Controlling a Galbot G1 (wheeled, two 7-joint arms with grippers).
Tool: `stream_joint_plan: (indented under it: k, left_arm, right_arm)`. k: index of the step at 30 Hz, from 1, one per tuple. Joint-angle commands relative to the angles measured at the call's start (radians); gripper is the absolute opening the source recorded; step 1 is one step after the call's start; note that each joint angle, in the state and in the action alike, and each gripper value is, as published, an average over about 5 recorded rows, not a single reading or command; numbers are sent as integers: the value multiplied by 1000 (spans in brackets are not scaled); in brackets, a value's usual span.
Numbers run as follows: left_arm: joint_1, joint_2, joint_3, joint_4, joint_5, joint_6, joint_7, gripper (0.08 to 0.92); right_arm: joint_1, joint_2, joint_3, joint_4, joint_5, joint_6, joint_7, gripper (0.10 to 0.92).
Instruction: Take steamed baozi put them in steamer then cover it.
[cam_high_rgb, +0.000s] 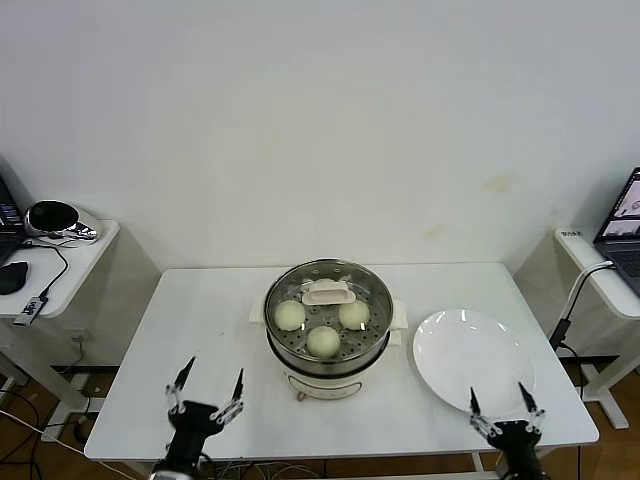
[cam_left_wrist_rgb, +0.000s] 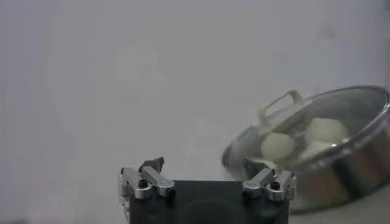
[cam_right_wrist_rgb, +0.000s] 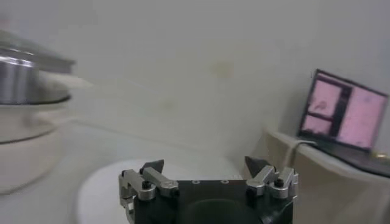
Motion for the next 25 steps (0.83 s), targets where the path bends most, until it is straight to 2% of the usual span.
stream_joint_plan:
  k: [1,25]
  left_arm:
    - [149,-32,-89,113,-349,-207,-7,823]
    - [143,-69,-82,120,-282,-124,-2,823]
  right_arm:
    - [-79,-62,-157,56,71,7,8,823]
    - [-127,-53,-204,101,29,-19,36,823]
